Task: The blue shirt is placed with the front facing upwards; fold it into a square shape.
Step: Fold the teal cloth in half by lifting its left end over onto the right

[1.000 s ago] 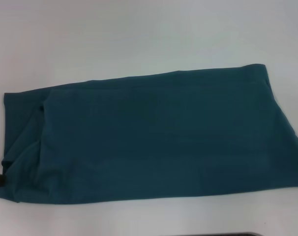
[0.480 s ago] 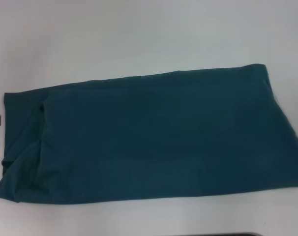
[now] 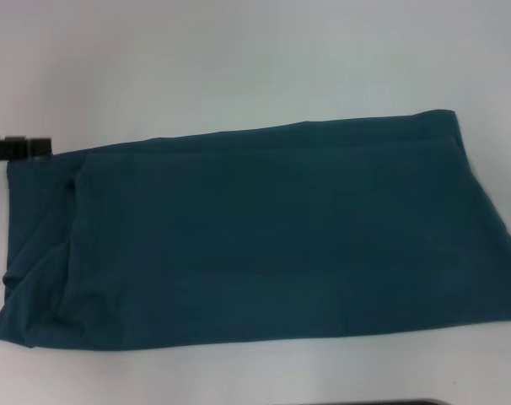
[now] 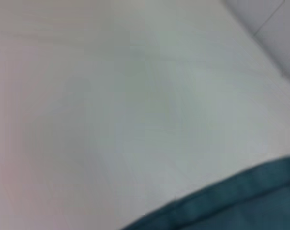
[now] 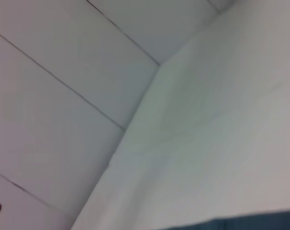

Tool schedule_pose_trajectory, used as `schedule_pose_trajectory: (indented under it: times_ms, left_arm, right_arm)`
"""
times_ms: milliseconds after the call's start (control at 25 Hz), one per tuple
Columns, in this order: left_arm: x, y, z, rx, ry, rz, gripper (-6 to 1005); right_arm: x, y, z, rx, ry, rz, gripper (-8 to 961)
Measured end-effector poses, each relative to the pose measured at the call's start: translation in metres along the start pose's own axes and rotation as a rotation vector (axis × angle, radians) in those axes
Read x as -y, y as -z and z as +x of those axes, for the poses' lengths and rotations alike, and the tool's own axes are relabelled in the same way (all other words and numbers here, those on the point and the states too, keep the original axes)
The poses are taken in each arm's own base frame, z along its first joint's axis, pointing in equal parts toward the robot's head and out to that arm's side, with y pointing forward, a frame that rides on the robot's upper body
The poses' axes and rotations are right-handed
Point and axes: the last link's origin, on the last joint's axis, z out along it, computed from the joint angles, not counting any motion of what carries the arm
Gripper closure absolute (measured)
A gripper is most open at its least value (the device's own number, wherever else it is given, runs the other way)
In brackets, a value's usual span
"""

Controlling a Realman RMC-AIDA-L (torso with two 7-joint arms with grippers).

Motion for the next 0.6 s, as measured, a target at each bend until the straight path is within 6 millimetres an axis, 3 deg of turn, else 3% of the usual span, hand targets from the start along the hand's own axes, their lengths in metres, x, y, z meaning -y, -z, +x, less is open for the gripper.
schedule_pose_trajectory:
  times_ms: [240, 320, 600]
  left_arm:
    - [-0.006, -0.004, 0.004, -0.089, 0.041, -0.084, 376]
    - [-0.008, -0.004, 0.005, -0.115, 0.044, -0.095, 349]
    - [-0.014, -0.006, 0.01, -0.19, 0.041, -0.146, 198]
  right_arm:
    - [0.012, 0.002, -0.005, 0.066, 0.036, 0.076, 340]
    - [0.014, 0.001, -0.004, 0.065, 0.032, 0.085, 144]
    - [0.019, 0.001, 0.0, 0.054, 0.034, 0.12, 8]
